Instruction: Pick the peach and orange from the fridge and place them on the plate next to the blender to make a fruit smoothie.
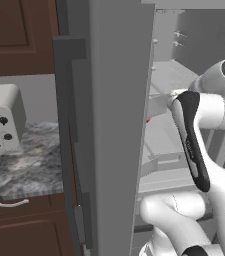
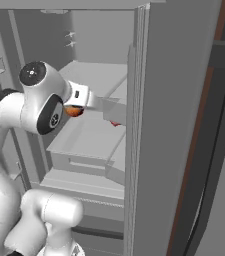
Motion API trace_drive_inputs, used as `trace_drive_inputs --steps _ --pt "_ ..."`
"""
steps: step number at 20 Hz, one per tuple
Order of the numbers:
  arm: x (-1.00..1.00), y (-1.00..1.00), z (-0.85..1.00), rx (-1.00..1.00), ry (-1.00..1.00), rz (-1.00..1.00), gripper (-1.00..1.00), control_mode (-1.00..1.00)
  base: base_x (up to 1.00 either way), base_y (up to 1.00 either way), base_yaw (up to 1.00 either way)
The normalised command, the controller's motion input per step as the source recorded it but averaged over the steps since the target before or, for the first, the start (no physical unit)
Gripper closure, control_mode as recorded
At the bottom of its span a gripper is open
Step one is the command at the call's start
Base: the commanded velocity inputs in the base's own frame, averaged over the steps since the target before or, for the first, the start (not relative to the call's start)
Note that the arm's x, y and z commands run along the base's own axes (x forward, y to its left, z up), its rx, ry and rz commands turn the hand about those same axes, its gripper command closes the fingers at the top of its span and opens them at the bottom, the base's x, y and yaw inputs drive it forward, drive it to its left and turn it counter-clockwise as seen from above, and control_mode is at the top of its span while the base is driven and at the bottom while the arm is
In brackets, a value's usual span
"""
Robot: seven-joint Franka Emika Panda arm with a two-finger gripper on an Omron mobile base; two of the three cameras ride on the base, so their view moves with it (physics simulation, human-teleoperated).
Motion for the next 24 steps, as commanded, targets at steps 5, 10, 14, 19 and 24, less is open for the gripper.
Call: trace_drive_inputs --steps 5,10,14,19,24 --pt "-0.94 0.26 -1.0 -0.22 0.33 0.0 1.0 -1.0 0.0 0.0 0.0" --pt "-0.08 0.1 -0.24 -0.02 -0.01 -0.01 1.0 -1.0 0.0 0.0 0.0" --pt "0.0 0.0 0.0 0.0 0.0 0.0 1.0 1.0 -0.54 0.0 0.0" --pt "0.0 0.0 0.0 0.0 0.0 0.0 1.0 1.0 -0.99 -0.03 -0.09" --pt "0.0 0.0 0.0 0.0 0.0 0.0 1.0 1.0 -0.93 -0.01 -0.47"
